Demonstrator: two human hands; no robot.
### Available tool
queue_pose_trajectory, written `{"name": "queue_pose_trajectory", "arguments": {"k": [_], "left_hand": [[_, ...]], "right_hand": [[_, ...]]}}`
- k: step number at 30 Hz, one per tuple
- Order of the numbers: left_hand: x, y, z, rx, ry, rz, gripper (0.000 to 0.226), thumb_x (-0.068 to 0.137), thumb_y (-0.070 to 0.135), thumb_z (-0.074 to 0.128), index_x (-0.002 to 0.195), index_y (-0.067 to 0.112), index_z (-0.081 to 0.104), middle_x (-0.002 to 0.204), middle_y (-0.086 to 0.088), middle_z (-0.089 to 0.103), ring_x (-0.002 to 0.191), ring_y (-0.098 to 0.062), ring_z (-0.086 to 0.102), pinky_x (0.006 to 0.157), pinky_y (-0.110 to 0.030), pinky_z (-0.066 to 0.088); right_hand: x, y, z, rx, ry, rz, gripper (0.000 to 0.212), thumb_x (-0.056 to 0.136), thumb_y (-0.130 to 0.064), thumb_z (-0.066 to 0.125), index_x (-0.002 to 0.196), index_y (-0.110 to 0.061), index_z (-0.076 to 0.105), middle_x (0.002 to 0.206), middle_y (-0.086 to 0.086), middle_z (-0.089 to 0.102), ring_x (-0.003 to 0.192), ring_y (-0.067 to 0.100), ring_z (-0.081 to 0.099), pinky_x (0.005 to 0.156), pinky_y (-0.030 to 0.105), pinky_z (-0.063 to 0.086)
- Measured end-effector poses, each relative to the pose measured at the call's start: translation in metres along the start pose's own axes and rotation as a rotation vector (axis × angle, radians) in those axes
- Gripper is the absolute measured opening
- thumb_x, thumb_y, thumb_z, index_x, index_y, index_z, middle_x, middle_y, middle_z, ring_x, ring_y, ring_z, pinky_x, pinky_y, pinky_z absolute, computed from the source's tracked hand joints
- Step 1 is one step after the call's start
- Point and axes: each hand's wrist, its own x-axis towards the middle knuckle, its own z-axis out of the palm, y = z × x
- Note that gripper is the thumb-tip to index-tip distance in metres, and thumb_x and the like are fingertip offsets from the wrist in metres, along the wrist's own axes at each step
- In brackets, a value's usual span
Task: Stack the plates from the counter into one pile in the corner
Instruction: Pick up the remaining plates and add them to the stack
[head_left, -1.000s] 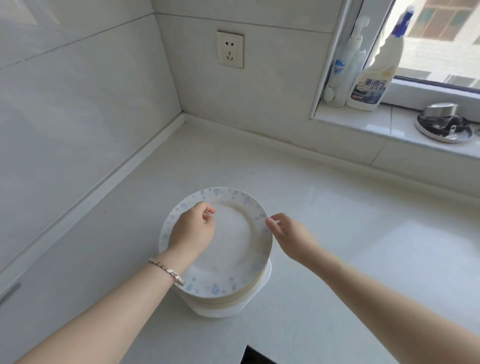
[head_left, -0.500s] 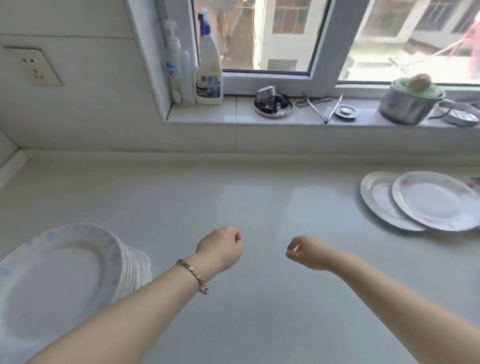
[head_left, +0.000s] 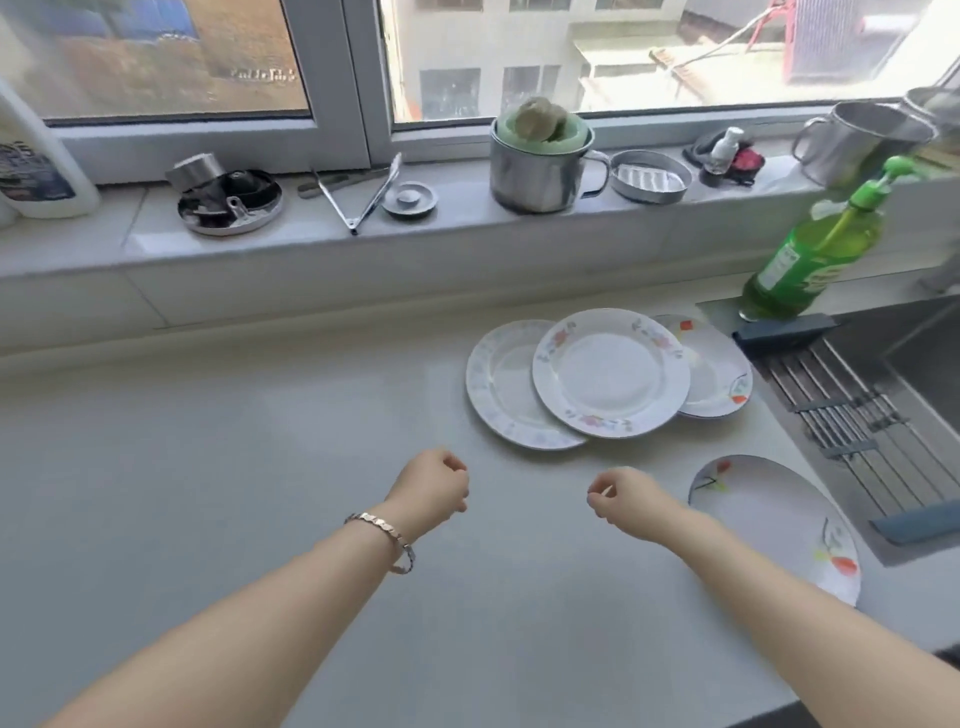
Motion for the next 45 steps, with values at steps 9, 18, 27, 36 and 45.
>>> {"name": "queue_pose_trajectory", "arguments": {"k": [9, 18, 27, 36, 45], "left_hand": [[0.086, 0.099, 0.088, -0.532, 0.007, -0.251, 0.007, 0.090, 0.003, 0.045, 0.087, 0.006, 0.050, 0.064, -0.015, 0.037, 0.052, -0.016, 0.034, 0.047, -0.021, 0.031], [0.128, 0.117, 0.112, -0.814, -0.001, -0.375, 0.014, 0.094, 0.008, 0.052, 0.106, 0.002, 0.055, 0.086, -0.014, 0.063, 0.078, -0.030, 0.062, 0.068, -0.038, 0.056], [0.113, 0.120, 0.105, -0.868, 0.062, -0.257, 0.011, 0.097, 0.005, 0.044, 0.092, 0.005, 0.054, 0.084, -0.009, 0.063, 0.075, -0.025, 0.063, 0.078, -0.040, 0.051], [0.035, 0.068, 0.002, -0.992, 0.222, -0.069, 0.017, 0.097, 0.005, 0.044, 0.085, 0.004, 0.056, 0.084, -0.009, 0.063, 0.073, -0.020, 0.062, 0.053, -0.027, 0.060], [-0.069, -0.055, -0.125, -1.202, 0.514, -0.019, 0.015, 0.097, 0.004, 0.044, 0.109, 0.002, 0.053, 0.086, -0.008, 0.061, 0.075, -0.018, 0.060, 0.061, -0.030, 0.054]], "right_hand": [[0.061, 0.059, -0.043, 0.074, -0.043, 0.067, 0.012, 0.089, -0.024, 0.046, 0.087, -0.020, 0.057, 0.091, -0.002, 0.061, 0.075, 0.017, 0.054, 0.066, 0.023, 0.041], [0.094, 0.070, -0.036, 0.131, -0.094, 0.056, 0.014, 0.088, -0.028, 0.050, 0.093, -0.018, 0.058, 0.102, 0.004, 0.069, 0.087, 0.019, 0.060, 0.076, 0.025, 0.046], [0.088, 0.070, -0.032, 0.092, -0.108, 0.030, 0.028, 0.087, -0.021, 0.048, 0.108, -0.012, 0.064, 0.111, 0.005, 0.067, 0.105, 0.021, 0.061, 0.085, 0.026, 0.045], [0.058, 0.016, -0.025, -0.060, -0.092, -0.102, 0.026, 0.089, -0.023, 0.045, 0.103, -0.011, 0.063, 0.110, 0.011, 0.068, 0.093, 0.025, 0.060, 0.077, 0.028, 0.047], [0.008, -0.125, 0.031, -0.268, -0.117, -0.355, 0.025, 0.089, -0.024, 0.046, 0.104, -0.015, 0.064, 0.109, 0.006, 0.068, 0.099, 0.024, 0.062, 0.081, 0.028, 0.047]]}}
